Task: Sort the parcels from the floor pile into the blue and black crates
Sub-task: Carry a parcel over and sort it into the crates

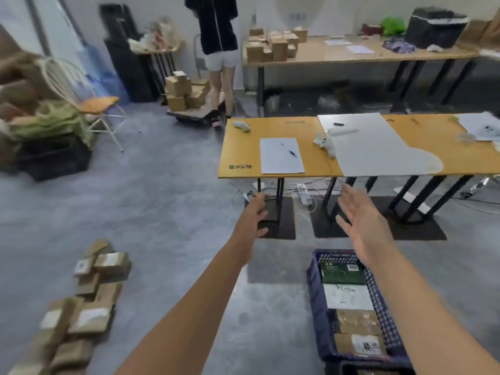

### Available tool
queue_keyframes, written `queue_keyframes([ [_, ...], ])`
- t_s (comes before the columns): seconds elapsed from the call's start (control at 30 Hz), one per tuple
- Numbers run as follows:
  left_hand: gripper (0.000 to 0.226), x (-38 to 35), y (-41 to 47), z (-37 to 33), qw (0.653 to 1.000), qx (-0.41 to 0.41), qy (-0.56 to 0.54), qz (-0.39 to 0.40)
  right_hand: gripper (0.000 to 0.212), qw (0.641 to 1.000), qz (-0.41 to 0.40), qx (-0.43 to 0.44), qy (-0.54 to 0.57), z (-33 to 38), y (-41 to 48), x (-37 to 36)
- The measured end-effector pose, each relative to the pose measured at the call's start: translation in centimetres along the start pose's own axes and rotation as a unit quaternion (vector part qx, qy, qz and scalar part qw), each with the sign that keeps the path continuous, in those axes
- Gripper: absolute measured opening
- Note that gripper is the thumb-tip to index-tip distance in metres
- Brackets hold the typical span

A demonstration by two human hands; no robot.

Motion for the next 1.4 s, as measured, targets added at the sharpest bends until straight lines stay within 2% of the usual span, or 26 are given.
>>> queue_keyframes([
  [0.1, 0.042, 7.2, -1.9, -1.1, 0.998, -0.012, -0.025, -0.054, 0.066, 0.997, 0.071, -0.005, -0.003, -0.3, 3.0, -7.3],
  [0.13, 0.048, 9.7, -2.4, -1.3, 0.997, -0.017, -0.031, -0.074, 0.078, 0.995, 0.098, -0.006, -0.005, -0.4, 3.9, -9.9],
  [0.2, 0.059, 14.4, -3.5, -1.6, 0.992, -0.026, -0.047, -0.111, 0.115, 0.990, 0.142, -0.011, -0.010, -0.6, 5.6, -15.0],
  [0.23, 0.061, 16.6, -4.1, -1.6, 0.990, -0.028, -0.056, -0.126, 0.122, 0.988, 0.154, -0.013, -0.015, -0.8, 6.4, -17.3],
  [0.33, 0.061, 22.3, -6.1, -1.3, 0.982, -0.033, -0.085, -0.166, 0.094, 0.974, 0.225, -0.034, -0.005, -1.9, 7.6, -24.0],
  [0.37, 0.061, 24.0, -6.8, -1.0, 0.978, -0.035, -0.095, -0.180, 0.096, 0.968, 0.247, -0.040, -0.012, -2.4, 8.1, -26.0],
  [0.47, 0.062, 28.6, -9.0, 0.4, 0.964, -0.041, -0.127, -0.231, 0.121, 0.954, 0.293, -0.044, -0.049, -4.0, 9.1, -31.7],
  [0.63, 0.062, 32.9, -12.8, 3.5, 0.935, -0.034, -0.171, -0.308, 0.108, 0.922, 0.373, -0.064, -0.079, -6.6, 9.1, -39.2],
  [0.73, 0.063, 34.0, -14.7, 5.3, 0.916, -0.032, -0.191, -0.351, 0.073, 0.903, 0.410, -0.097, -0.083, -8.5, 9.6, -42.1],
  [0.8, 0.061, 34.3, -15.6, 6.4, 0.903, -0.027, -0.202, -0.378, 0.063, 0.892, 0.428, -0.117, -0.088, -9.5, 9.8, -43.8],
  [1.27, 0.062, 29.7, -18.8, 10.8, 0.804, 0.004, -0.268, -0.532, 0.064, 0.768, 0.597, -0.196, -0.123, -13.7, 10.7, -48.3],
  [1.33, 0.062, 29.3, -19.3, 11.7, 0.791, 0.007, -0.278, -0.545, 0.067, 0.752, 0.612, -0.209, -0.131, -14.1, 9.9, -48.7],
  [1.4, 0.063, 29.4, -19.8, 12.5, 0.777, 0.010, -0.289, -0.559, 0.081, 0.737, 0.625, -0.215, -0.140, -14.5, 9.2, -49.3],
])
Point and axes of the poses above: each hand's wrist, its own y-axis towards the middle knuckle, its own x-axis out of the back of the hand, z = x × y, the point moved 2 cm from there along y, towards the middle knuckle, and after that the axes turned 10 degrees about z, right-handed, at the moved point
